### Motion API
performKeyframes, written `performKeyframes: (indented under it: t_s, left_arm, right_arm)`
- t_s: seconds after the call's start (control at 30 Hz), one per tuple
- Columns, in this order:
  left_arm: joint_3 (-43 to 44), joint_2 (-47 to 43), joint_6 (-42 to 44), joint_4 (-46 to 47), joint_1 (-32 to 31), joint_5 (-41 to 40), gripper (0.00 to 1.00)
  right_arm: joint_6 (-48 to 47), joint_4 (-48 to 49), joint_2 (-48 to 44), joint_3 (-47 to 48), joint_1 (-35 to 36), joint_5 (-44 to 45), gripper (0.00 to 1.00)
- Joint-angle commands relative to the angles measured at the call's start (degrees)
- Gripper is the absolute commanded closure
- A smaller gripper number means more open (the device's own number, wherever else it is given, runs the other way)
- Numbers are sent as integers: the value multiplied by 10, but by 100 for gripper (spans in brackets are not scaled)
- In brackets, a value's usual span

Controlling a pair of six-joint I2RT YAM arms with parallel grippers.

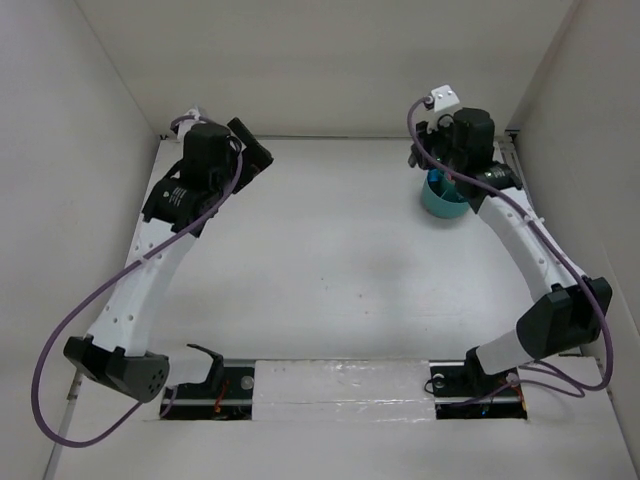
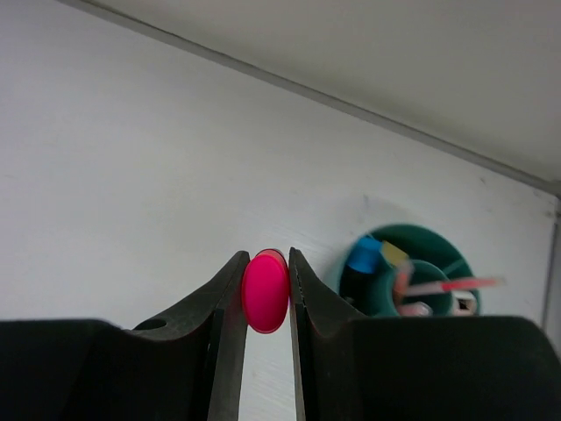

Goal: Sort the stationery into containers
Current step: Place the pen in the storage box.

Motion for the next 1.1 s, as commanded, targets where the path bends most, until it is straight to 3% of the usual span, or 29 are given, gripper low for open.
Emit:
performKeyframes:
  t_s: [0.0,0.23,0.5,0.87,1.07]
  left_arm:
    - [-12,-57,95,-58,2,-63,0]
    - [-118,-114,147,-53,2,-68,0]
    - [-204,-140,185,7,2,-61,0]
    - [-256,-162,185,44,2,-54,0]
    - [-256,-167,185,44,2,-60,0]
  right_arm:
    - [-38,-92,19,34,-43,15,100]
    - [-51,-102,54,47,-101,-4,100]
    - [-51,-71,110,77,-101,21,100]
    - [-61,-78,173,119,-106,44,100]
    - [-61,-70,173,91,-111,44,100]
